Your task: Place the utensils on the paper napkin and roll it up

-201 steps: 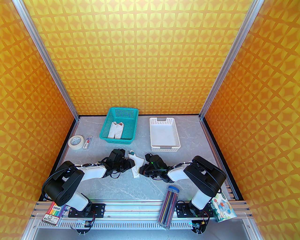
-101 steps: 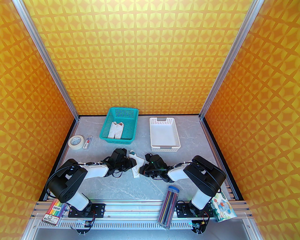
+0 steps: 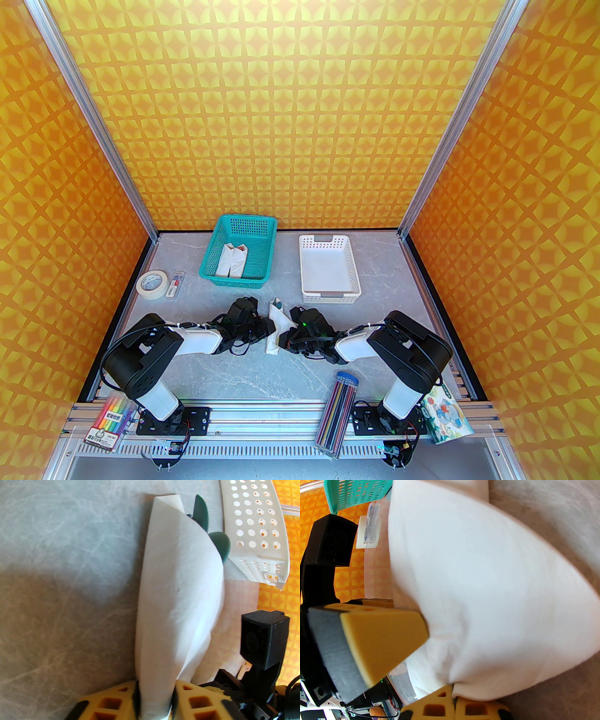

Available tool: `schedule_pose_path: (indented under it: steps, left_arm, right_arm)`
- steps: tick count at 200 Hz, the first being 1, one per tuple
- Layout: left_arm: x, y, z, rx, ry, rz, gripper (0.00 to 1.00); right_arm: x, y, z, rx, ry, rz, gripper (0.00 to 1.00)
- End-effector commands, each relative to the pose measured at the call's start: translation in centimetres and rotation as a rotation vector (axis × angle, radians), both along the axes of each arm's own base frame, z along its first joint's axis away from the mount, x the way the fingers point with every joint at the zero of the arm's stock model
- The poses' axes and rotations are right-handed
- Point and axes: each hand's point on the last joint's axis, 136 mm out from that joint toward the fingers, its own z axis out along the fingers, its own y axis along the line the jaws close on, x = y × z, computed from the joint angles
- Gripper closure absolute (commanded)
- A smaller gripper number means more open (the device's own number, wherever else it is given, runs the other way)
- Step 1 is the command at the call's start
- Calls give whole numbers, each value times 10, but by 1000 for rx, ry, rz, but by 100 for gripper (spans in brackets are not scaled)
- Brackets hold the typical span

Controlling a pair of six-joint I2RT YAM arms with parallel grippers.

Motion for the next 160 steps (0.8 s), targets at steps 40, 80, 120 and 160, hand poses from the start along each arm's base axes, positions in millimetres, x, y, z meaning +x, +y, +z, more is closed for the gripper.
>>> schedule_pose_path:
  steps: [40,80,120,160]
  left_arm:
    - [-24,-5,-18,50,44,-83,97]
    - [-20,2,-11,70,-2,-61,100]
    - [-14,14,-2,84,-56,-10,100]
    - [-10,26,13,77,-118,28,100]
  right_arm:
    - [-24,-48,-54,-247,109,-23,100]
    - [-17,-49,-34,-226,36,-37,100]
    - [-12,-54,-13,-188,-25,-50,85]
    - [-9,-70,12,-192,-95,-63,67]
